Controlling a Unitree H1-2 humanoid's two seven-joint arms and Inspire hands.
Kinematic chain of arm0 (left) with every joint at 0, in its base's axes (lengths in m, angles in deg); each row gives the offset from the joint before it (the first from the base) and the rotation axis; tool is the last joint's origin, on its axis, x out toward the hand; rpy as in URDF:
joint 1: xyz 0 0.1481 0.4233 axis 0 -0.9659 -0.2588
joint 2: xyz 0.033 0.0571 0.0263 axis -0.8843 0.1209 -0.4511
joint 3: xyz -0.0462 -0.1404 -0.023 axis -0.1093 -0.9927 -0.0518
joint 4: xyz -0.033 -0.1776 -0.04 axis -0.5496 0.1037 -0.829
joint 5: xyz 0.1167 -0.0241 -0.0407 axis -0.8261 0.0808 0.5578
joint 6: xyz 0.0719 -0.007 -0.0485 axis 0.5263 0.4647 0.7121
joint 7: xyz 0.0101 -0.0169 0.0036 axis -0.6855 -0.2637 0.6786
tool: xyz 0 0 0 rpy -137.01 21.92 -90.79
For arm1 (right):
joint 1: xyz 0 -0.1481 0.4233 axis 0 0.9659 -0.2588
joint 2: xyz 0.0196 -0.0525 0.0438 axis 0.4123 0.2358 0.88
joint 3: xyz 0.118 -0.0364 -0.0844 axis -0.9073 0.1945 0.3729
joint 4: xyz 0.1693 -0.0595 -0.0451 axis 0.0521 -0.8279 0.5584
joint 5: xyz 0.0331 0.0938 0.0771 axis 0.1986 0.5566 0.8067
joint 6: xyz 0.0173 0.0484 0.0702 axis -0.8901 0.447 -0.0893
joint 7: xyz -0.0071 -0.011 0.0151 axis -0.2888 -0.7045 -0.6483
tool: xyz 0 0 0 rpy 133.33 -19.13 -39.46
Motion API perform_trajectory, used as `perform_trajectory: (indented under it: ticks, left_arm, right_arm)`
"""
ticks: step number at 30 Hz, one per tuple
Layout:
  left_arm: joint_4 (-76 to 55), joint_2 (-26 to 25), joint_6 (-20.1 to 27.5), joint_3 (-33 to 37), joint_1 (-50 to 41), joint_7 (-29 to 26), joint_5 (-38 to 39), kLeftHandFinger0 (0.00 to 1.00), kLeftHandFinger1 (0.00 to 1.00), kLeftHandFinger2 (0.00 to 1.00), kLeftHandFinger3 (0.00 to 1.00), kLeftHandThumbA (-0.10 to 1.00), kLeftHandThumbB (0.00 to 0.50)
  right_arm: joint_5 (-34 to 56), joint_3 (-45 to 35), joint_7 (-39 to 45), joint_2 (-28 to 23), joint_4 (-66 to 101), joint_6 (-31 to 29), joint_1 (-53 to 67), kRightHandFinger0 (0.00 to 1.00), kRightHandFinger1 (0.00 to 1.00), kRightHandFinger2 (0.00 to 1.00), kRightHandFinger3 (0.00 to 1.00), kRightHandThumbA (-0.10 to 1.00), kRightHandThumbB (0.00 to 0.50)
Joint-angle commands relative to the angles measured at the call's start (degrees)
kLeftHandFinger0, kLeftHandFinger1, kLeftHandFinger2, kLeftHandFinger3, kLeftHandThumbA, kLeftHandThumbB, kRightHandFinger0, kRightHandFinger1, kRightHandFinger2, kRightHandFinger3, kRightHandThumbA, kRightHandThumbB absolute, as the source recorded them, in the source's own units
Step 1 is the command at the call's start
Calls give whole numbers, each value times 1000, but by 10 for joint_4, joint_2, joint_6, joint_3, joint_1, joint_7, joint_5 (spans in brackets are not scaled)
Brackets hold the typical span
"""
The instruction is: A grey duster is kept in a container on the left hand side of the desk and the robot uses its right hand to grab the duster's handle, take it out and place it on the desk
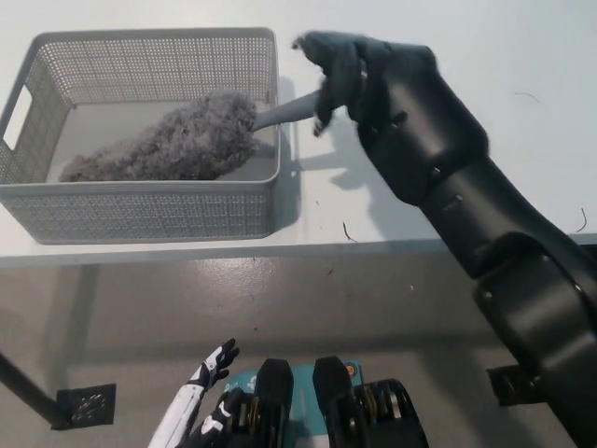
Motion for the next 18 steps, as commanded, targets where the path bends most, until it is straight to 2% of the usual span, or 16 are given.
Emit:
perform_trajectory:
  ticks: [1, 4, 6, 13, 14, 15, 16, 18]
  left_arm:
    - [-20, -8, 10, 2, 7, 6, -6, 1000, 1000, 1000, 1000, 883, 170]
    - [-18, -8, 9, 4, 12, 7, -12, 1000, 1000, 1000, 1000, 899, 180]
    - [-9, -9, 21, 7, 15, 5, -16, 1000, 1000, 1000, 1000, 896, 167]
    - [-26, -16, 5, 11, 6, 18, -7, 1000, 1000, 1000, 1000, 912, 177]
    - [-26, -17, 4, 11, 6, 19, -7, 1000, 1000, 1000, 1000, 924, 179]
    - [-27, -16, 4, 11, 5, 20, -7, 1000, 1000, 1000, 1000, 926, 179]
    - [-26, -17, 7, 12, 4, 22, -3, 1000, 1000, 1000, 1000, 925, 184]
    - [-25, -17, 7, 11, 4, 25, 0, 1000, 1000, 1000, 1000, 921, 192]
  right_arm:
    - [42, -7, -101, 25, -7, -53, -80, 1000, 1000, 1000, 1000, 1000, 500]
    - [45, 1, -118, 34, -29, -66, -102, 1000, 1000, 1000, 1000, 1000, 500]
    - [47, 6, -128, 43, -41, -70, -109, 1000, 1000, 1000, 1000, 1000, 500]
    - [68, 16, -103, 49, -116, -44, -83, 1000, 1000, 1000, 1000, 795, 500]
    - [67, 20, -101, 48, -119, -41, -80, 1000, 1000, 1000, 1000, 661, 500]
    - [65, 29, -88, 44, -128, -41, -73, 1000, 1000, 1000, 1000, 784, 500]
    - [67, 35, -70, 39, -142, -38, -65, 1000, 1000, 1000, 1000, 848, 500]
    - [77, 35, -73, 31, -153, -41, -55, 1000, 1000, 1000, 1000, 833, 500]
